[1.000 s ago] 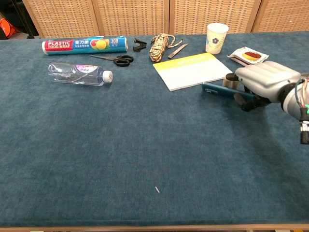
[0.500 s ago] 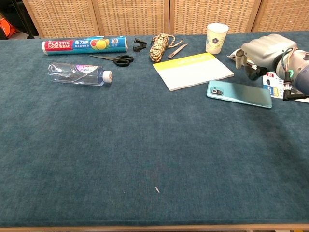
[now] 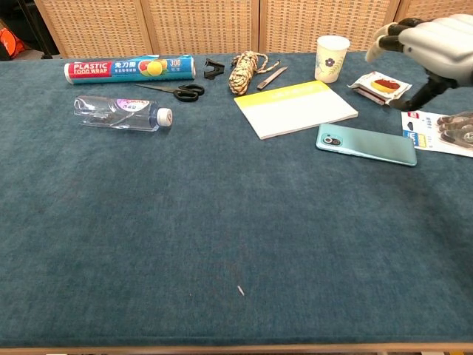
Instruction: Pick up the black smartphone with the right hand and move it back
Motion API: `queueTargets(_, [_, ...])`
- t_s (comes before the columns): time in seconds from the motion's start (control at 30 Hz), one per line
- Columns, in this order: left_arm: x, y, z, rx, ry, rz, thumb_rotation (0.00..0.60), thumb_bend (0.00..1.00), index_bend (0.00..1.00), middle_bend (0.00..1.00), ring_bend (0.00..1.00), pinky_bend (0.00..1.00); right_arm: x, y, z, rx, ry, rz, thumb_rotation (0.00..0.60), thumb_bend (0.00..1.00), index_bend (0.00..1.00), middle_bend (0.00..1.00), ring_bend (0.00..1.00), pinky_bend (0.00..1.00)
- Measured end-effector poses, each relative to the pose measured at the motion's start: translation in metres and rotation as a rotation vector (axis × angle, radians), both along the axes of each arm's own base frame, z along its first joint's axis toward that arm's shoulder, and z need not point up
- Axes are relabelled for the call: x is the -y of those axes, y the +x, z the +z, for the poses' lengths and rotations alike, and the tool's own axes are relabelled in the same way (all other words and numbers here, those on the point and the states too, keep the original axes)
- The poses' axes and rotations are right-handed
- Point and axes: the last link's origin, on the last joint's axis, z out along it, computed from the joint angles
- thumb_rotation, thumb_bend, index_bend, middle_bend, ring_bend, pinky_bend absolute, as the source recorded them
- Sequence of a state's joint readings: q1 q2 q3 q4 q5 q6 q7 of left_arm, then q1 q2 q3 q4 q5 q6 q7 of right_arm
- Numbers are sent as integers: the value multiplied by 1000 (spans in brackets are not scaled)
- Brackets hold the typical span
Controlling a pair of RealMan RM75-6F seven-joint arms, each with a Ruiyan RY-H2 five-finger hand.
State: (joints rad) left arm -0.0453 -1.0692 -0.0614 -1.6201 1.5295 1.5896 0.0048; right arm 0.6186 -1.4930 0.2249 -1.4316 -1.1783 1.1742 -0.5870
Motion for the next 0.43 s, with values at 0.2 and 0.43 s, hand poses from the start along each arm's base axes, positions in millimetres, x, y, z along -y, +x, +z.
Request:
queueTargets(0.2, [1, 1, -4, -15, -3, -10, 600, 0, 0, 0, 0, 0, -54, -35, 28, 41, -21, -8, 600, 5, 68, 0, 0, 49])
queueTargets(0.43, [1, 2, -9, -26, -16, -18, 600, 0, 0, 0, 0, 0, -107, -67, 47, 79, -44, -52, 600, 0, 65, 0, 0, 35])
